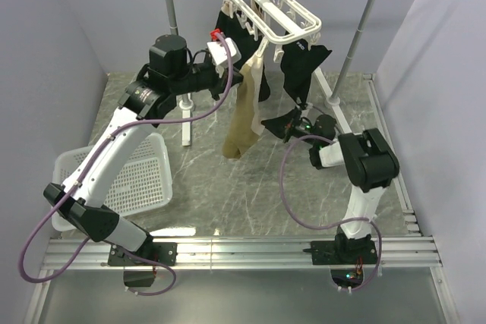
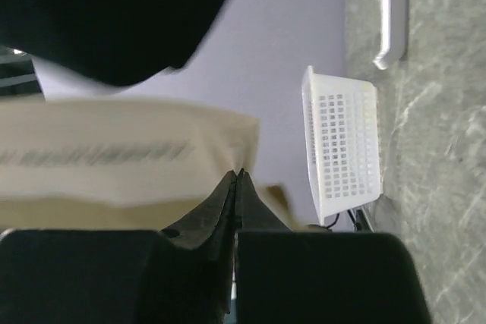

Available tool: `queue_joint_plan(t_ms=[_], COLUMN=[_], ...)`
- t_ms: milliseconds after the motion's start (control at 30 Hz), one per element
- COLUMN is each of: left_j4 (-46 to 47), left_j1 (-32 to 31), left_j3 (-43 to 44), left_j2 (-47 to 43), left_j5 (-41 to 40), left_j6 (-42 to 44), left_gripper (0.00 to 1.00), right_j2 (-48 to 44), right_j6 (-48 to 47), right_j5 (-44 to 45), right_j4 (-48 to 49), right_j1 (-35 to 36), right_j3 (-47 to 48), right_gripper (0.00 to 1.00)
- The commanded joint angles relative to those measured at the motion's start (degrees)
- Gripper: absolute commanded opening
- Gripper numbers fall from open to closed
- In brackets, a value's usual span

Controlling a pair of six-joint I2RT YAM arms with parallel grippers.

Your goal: Clip the underwear to the hanger

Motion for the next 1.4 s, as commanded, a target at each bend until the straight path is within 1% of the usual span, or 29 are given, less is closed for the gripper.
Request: queue_joint_plan(t_ms=[0, 33, 100, 200, 300, 367, 400, 433, 467, 500, 533, 567, 600, 633, 667, 700, 733, 767, 800, 833, 867, 900, 933, 1000, 1033, 1100, 1167, 1200, 1367], left_j4=[3.9, 4.8, 7.6, 9.4, 9.2, 9.4, 10.1, 10.5, 10.8, 11.1, 10.7, 10.1, 9.0, 8.0, 8.2, 8.7, 10.0, 10.8, 11.6, 12.9, 16.4, 18.4, 19.8, 23.8, 24.6, 28.9, 31.8, 35.1, 43.2], left_j1=[0.5, 0.6, 0.7, 0.7, 0.6, 0.8, 1.1, 1.4, 1.4, 1.4, 1.4, 1.4, 1.5, 1.7, 1.8, 1.8, 1.9, 1.8, 1.8, 1.9, 1.8, 1.5, 1.0, -0.7, -1.4, -3.1, -4.2, -4.5, -6.3], left_j3=[-3.1, -3.9, -6.0, -7.3, -7.3, -8.6, -9.2, -10.6, -11.4, -12.2, -13.2, -13.6, -14.0, -15.2, -16.4, -17.6, -20.4, -21.8, -23.0, -25.8, -27.3, -29.5, -30.2, -30.9, -30.2, -28.6, -27.3, -26.2, -22.0], left_j2=[-1.5, -1.7, -1.6, -0.5, 1.8, 2.7, 2.8, 2.9, 2.7, 2.7, 2.7, 2.8, 2.7, 1.9, 1.2, 0.3, -1.5, -2.5, -3.4, -5.1, -5.8, -6.2, -6.1, -4.7, -2.1, 0.8, 5.3, 6.6, 14.6], left_j5=[-4.6, -6.1, -8.5, -12.6, -16.4, -18.4, -18.5, -18.5, -19.1, -19.9, -20.9, -22.4, -24.1, -24.3, -24.1, -24.2, -23.5, -22.4, -18.7, -16.4, -12.8, -7.9, -6.3, -4.1, -3.5, -2.6, -1.5, -1.1, -1.6], left_j6=[-3.5, -4.8, -8.1, -12.3, -17.2, -21.2, -23.5, -24.5, -25.7, -27.9, -29.0, -30.1, -31.8, -32.6, -33.1, -33.5, -33.6, -33.5, -33.1, -32.9, -32.9, -32.7, -32.7, -33.2, -33.4, -35.3, -38.2, -38.8, -45.7], left_gripper=[0.0, 0.0, 0.0, 0.0, 0.03, 0.14, 0.2, 0.3, 0.33, 0.37, 0.41, 0.43, 0.46, 0.54, 0.59, 0.63, 0.66, 0.66, 0.63, 0.61, 0.56, 0.42, 0.35, 0.26, 0.2, 0.15, 0.13, 0.11, 0.04], right_j2=[-9.2, -10.3, -13.7, -17.5, -25.0, -28.1, -31.1, -32.6, -34.1, -37.1, -38.9, -40.6, -44.0, -45.5, -46.8, -48.8, -49.8, -51.4, -52.1, -52.7, -53.0, -53.9, -54.3, -54.8, -54.9, -55.1, -54.7, -54.6, -54.4], right_j6=[-2.1, -2.1, -1.5, -2.9, -7.8, -12.9, -15.0, -17.3, -21.9, -24.2, -26.8, -33.5, -36.7, -39.8, -44.7, -47.1, -52.1, -54.2, -56.2, -59.6, -60.8, -62.2, -65.2, -67.7, -70.7, -72.5, -75.9, -77.0, -80.9], right_j5=[-0.8, -1.2, -2.2, -4.7, -6.7, -7.3, -8.2, -8.7, -9.3, -10.4, -10.8, -10.9, -10.9, -11.0, -11.1, -11.5, -11.2, -11.2, -11.1, -10.8, -10.8, -10.7, -10.3, -10.2, -10.1, -10.5, -10.6, -10.6, -9.6], right_j4=[18.3, 17.2, 17.1, 14.2, 5.7, 1.2, -1.6, -7.4, -10.2, -12.7, -19.3, -23.6, -27.9, -35.2, -37.8, -43.0, -45.8, -48.1, -52.1, -53.7, -54.8, -57.0, -58.4, -61.3, -62.6, -64.6, -66.9, -68.8, -69.9], right_j1=[-3.3, -5.4, -7.3, -10.1, -11.5, -12.0, -13.4, -14.0, -14.3, -14.9, -15.2, -15.4, -15.7, -15.8, -15.8, -15.8, -15.8, -15.8, -15.8, -15.8, -15.8, -15.8, -15.8, -15.8, -15.7, -15.5, -14.8, -14.4, -10.1], right_j3=[-3.6, -4.6, -6.9, -8.9, -10.6, -11.0, -10.8, -10.7, -10.6, -10.1, -9.9, -9.4, -8.3, -7.8, -7.4, -6.4, -5.9, -5.0, -4.6, -4.1, -3.8, -2.7, -2.0, 0.0, 0.8, 2.3, 4.0, 4.6, 6.7], right_gripper=[0.0, 0.0, 0.0, 0.0, 0.0, 0.0, 0.0, 0.0, 0.0, 0.0, 0.0, 0.0, 0.0, 0.0, 0.0, 0.0, 0.0, 0.0, 0.0, 0.0, 0.0, 0.0, 0.0, 0.0, 0.0, 0.0, 0.0, 0.0, 0.0])
